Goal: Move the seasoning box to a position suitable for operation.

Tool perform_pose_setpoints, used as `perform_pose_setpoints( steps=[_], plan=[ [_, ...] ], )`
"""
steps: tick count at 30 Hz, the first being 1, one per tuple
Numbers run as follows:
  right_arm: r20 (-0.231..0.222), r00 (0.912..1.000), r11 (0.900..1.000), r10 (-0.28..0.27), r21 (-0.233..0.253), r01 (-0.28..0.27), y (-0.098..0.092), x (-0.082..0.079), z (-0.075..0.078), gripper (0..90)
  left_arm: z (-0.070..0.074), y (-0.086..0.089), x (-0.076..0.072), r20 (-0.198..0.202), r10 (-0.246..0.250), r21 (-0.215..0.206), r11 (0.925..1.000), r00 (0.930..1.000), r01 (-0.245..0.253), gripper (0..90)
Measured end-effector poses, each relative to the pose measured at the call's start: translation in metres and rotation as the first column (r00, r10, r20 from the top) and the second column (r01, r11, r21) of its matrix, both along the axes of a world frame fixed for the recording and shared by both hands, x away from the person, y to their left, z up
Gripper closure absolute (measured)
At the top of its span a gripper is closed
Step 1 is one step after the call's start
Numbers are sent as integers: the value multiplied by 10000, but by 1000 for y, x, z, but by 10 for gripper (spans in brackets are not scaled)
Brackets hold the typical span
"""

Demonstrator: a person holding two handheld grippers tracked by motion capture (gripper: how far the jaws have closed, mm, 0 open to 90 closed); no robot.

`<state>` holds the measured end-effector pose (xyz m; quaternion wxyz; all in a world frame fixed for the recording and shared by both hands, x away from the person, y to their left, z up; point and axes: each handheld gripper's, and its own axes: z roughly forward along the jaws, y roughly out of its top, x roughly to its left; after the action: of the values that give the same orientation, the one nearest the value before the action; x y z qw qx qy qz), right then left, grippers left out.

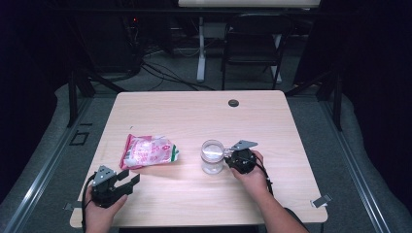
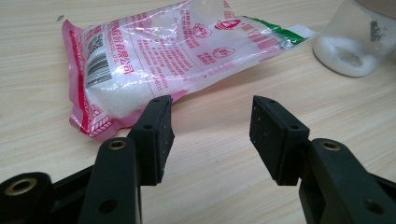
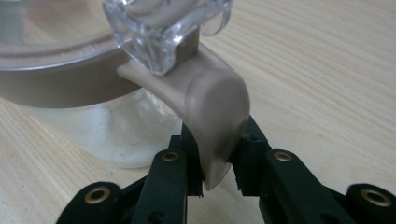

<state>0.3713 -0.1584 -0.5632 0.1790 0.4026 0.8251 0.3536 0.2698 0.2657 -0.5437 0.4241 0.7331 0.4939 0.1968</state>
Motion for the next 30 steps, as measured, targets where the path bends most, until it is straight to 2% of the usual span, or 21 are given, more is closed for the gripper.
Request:
perform_pose_setpoints(
  steps=[13, 16, 20, 30],
  plan=[
    [-65, 9995, 9993, 322, -169, -323, -2, -10, 1, 767, 1, -9, 7, 110, -260, -182, 9995, 9996, 262, 489],
    [-2, 9989, 9987, 460, -239, -460, -2, -17, 2, 767, 1, -14, 11, 75, -467, -181, 9987, 9989, 469, 489],
    [-64, 9969, 9967, 788, -189, -790, -3, -25, 2, 767, 1, -21, 15, 2, -794, -394, 9961, 9968, 793, 490],
    [-47, 9894, 9893, 1450, -136, -1451, -2, -44, 1, 767, 2, -41, 28, 70, -1549, -216, 9877, 9879, 1550, 494]
  ],
)
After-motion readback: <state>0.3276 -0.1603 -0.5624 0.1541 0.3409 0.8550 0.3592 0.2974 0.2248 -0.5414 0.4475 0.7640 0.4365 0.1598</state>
